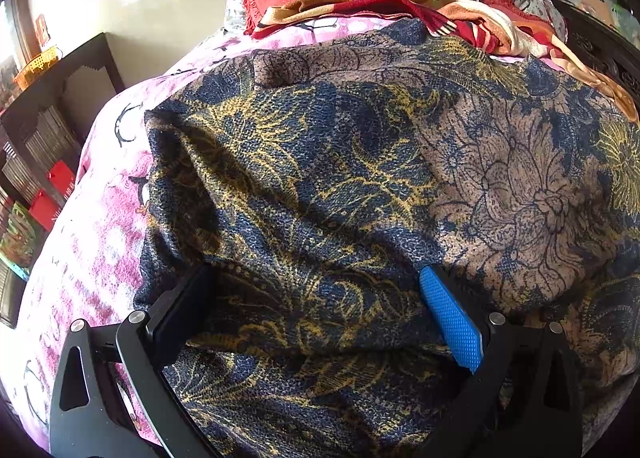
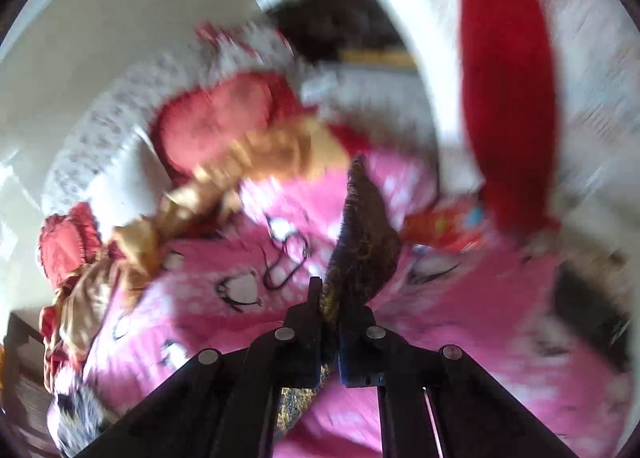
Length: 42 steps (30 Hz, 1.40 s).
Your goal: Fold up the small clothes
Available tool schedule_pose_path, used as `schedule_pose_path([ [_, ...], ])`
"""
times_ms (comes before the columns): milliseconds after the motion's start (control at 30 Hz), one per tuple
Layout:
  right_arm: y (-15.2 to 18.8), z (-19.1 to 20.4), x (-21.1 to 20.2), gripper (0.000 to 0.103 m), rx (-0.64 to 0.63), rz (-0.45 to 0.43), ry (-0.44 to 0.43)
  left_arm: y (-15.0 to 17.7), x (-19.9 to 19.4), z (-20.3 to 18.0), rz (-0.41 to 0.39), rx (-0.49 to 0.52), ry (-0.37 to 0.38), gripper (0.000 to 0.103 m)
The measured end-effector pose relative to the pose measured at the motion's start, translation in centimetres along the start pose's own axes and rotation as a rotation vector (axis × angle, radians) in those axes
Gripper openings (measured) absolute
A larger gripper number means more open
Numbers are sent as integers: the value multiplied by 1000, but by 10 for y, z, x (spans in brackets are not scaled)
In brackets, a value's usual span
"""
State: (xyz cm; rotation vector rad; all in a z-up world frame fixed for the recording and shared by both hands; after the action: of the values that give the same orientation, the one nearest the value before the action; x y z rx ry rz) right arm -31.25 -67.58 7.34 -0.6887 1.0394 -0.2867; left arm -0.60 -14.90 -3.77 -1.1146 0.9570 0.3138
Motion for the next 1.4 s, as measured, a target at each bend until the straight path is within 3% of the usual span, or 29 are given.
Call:
schedule_pose_path([
  [67,7,-6,-40,5,-13,-50,-17,0,0,0,0,0,0,103],
  [133,24,-24,-49,11,2,-6,13,0,0,0,-1,-1,1,103],
  [167,33,-35,-47,37,7,28,49,0,0,0,0,-1,1,103],
  [233,53,-62,-42,68,-2,90,147,0,0,0,0,-1,1,103],
  [300,66,-86,-51,67,-4,80,224,0,0,0,-1,-1,1,103],
  [367,73,-96,-61,67,10,66,225,0,0,0,-1,-1,1,103],
  [567,83,-52,-60,67,-109,117,33,0,1,-1,-1,0,-1,103],
  [733,66,-38,-37,67,-141,54,161,0,0,0,-1,0,-1,103],
  [900,61,-37,20,67,-218,183,212,0,0,0,-2,-1,-2,103],
  [933,62,-36,27,65,-241,198,209,0,0,0,-2,-1,-1,103],
  [1067,54,-37,36,12,-284,167,253,0,0,0,-2,-1,-1,103],
  [1100,48,-41,29,8,-241,141,242,0,0,0,-2,-1,-1,103],
  [1233,23,-56,-19,3,-76,4,143,0,0,0,-3,-2,-2,103],
  [1400,4,-80,-90,3,24,-120,95,0,0,0,-3,-2,-1,103],
])
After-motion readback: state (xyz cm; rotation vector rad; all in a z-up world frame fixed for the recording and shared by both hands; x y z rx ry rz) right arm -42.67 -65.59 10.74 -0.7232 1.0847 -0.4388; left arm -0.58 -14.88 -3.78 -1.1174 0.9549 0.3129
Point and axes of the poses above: each gripper's, at about its wrist camera, not at the fingertips, and x roughly the way its jaws point, z to its left, y to its underside, the point moved 6 cm from there along x, roughly the way its jaws point, and after that the axes turned 1 degree about x, right-handed, at the moved point
